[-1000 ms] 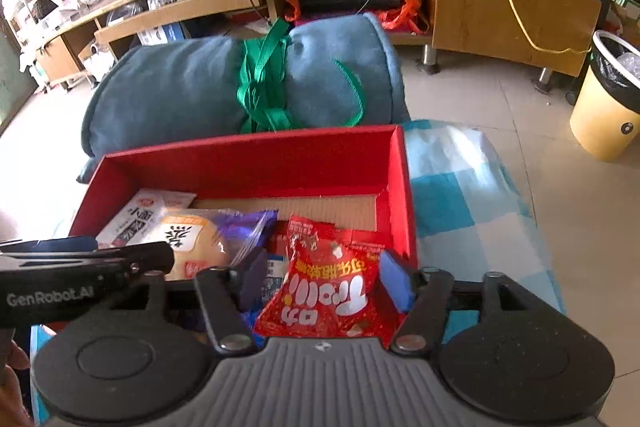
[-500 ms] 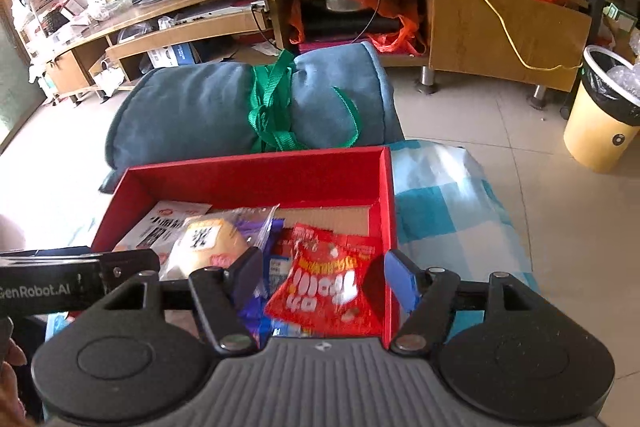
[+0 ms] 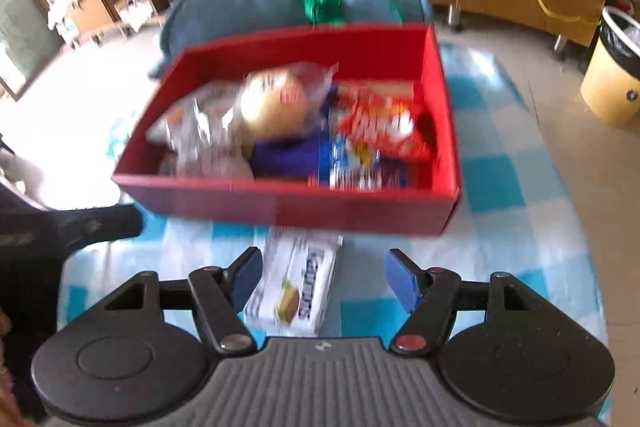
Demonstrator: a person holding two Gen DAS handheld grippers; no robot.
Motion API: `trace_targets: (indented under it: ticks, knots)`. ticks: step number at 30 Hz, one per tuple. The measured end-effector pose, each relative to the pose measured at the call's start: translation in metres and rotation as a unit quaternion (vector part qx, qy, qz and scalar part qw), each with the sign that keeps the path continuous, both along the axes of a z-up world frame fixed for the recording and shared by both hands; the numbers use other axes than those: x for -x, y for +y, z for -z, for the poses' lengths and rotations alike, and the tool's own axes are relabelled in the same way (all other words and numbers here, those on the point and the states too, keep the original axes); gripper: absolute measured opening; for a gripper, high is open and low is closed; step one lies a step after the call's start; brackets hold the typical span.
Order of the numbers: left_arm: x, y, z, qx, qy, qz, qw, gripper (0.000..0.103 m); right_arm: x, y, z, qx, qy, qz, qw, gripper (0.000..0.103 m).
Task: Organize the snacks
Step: 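Grasp the gold snack packet with the left tool while the right tool grasps the Kaprons wafer, then lift both held snacks and carry them over the red box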
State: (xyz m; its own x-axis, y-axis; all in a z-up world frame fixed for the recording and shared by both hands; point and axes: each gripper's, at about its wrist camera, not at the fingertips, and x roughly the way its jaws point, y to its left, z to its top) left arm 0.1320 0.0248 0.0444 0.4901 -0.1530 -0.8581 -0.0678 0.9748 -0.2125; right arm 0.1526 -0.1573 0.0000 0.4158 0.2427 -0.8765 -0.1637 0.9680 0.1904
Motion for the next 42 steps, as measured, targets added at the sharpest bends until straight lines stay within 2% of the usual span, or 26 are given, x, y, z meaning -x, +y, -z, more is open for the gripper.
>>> trace_targets:
  ticks: [4,10,17,19,23,31,37,42]
  knots:
    - [0.024,0.009,0.019,0.014,0.033,-0.013,0.9993,0.092,0.002,0.015,0.017,0.006,0.018,-0.015,1.000,0.064]
    - [0.044,0.024,0.047,0.013,0.079,-0.053,0.9954,0.092,0.002,0.037,0.038,0.016,0.033,-0.036,0.999,0.064]
    - [0.053,0.027,0.073,0.026,0.121,-0.087,0.9885,0.092,0.003,0.051,0.045,0.057,0.008,-0.059,0.997,0.066]
    - [0.055,0.025,0.074,0.021,0.117,-0.089,0.9889,0.092,0.004,0.049,0.045,0.060,0.006,-0.068,0.996,0.066]
    - [0.053,0.021,0.075,0.000,0.110,-0.094,0.9895,0.091,0.010,0.049,0.043,0.077,0.002,-0.087,0.993,0.057]
    - [0.055,0.004,0.070,-0.056,0.094,-0.044,0.9931,0.075,0.032,0.020,0.042,0.082,0.018,-0.099,0.992,0.055]
    - [0.056,0.001,0.068,-0.038,0.089,-0.025,0.9950,0.062,0.054,0.004,0.038,0.081,0.041,-0.111,0.990,0.054]
    - [0.056,-0.001,0.071,-0.049,0.084,-0.007,0.9952,0.061,0.062,-0.006,0.027,0.075,0.040,-0.103,0.991,0.054]
